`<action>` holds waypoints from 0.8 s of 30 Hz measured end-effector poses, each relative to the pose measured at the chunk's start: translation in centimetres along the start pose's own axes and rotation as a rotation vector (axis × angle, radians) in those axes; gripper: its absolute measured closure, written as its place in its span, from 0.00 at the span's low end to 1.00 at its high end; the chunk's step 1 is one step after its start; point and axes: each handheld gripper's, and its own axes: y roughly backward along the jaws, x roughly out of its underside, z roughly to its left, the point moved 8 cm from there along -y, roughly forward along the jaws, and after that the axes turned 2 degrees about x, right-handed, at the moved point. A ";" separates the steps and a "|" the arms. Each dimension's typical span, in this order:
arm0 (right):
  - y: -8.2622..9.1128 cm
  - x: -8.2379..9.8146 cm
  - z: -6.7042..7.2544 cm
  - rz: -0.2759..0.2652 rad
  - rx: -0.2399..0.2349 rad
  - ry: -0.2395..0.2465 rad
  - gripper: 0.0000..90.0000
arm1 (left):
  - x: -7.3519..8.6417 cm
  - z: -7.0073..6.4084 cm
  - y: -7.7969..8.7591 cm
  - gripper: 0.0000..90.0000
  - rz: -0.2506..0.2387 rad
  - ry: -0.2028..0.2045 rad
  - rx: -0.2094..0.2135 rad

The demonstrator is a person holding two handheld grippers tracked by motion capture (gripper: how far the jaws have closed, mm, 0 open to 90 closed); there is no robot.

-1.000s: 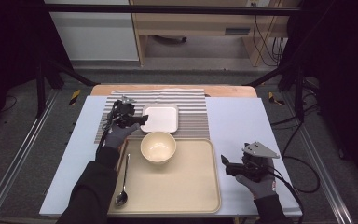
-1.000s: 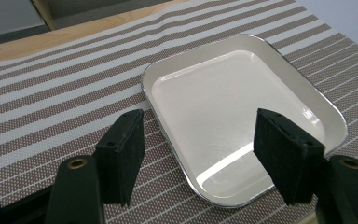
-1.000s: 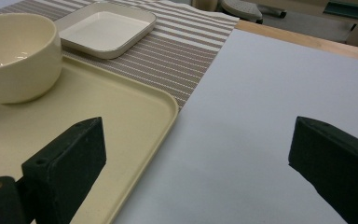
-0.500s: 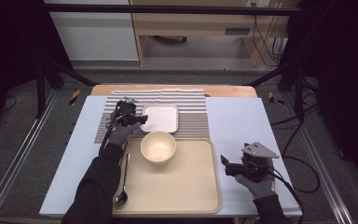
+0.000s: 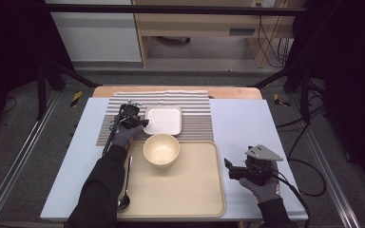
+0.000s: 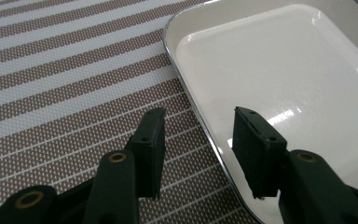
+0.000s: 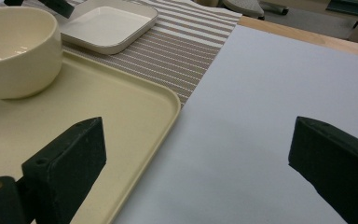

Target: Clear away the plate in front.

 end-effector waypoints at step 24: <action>-0.1 0.1 0.1 0.005 -0.005 0.001 0.05 | 0.2 -0.7 -0.4 0.88 0.043 0.127 0.027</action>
